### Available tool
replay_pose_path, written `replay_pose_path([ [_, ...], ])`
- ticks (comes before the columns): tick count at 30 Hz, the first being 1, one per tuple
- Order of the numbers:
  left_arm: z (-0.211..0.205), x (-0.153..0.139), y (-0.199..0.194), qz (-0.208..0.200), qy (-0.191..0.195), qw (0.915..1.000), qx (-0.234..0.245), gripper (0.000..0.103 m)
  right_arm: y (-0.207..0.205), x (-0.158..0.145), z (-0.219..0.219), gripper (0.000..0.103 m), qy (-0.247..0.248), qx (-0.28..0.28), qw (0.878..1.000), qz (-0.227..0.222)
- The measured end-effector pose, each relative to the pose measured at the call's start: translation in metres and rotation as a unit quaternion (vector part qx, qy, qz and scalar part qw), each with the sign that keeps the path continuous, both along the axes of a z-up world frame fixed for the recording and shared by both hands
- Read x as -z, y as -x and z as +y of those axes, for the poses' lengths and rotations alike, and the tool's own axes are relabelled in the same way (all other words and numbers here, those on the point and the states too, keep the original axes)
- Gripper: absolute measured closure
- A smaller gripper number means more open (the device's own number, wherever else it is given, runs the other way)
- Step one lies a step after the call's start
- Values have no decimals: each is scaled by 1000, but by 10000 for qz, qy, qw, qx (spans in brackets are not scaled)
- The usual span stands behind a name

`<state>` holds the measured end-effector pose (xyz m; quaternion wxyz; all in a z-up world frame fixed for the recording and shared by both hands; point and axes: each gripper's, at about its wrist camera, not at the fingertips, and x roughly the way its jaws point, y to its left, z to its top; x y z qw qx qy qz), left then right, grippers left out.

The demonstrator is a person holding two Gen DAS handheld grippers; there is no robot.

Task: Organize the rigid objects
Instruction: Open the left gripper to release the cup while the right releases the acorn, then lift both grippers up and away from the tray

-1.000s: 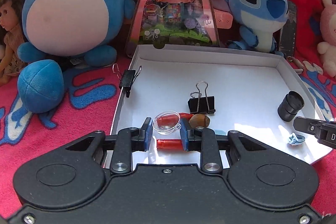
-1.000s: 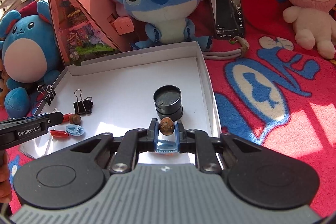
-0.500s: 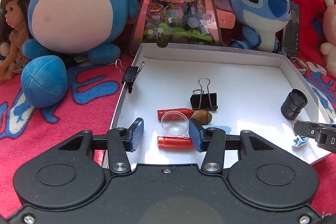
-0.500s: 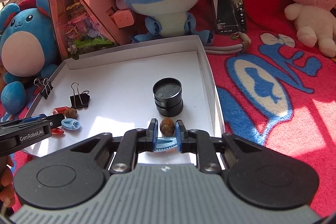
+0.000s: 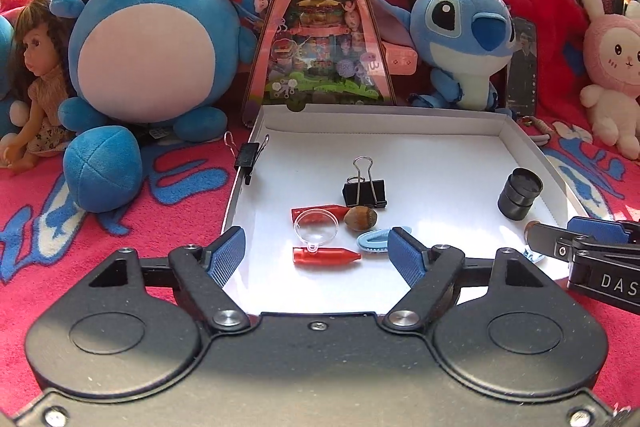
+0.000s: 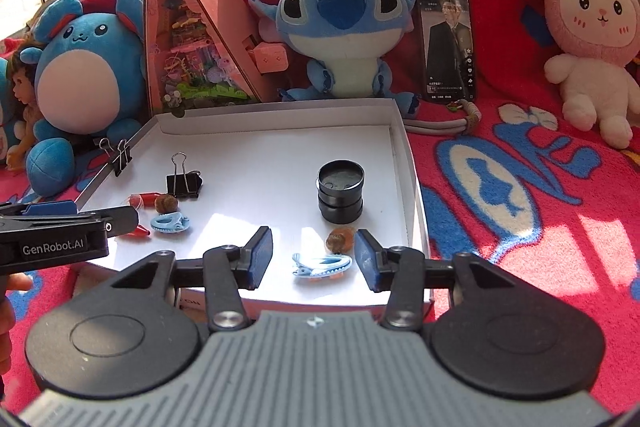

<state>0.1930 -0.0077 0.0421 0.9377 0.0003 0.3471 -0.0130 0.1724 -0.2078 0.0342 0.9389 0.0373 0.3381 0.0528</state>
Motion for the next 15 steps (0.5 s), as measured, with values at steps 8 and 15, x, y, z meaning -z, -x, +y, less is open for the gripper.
replay_pose_path([
  [8,-3,-7,16,-89,-47,9999,92,22,12,-6,3,22,147,-10,9996,-261],
  [15,-1,-10,35,-144,14,9998,122,21,28,-9,2,16,221,-25,9989,-408],
])
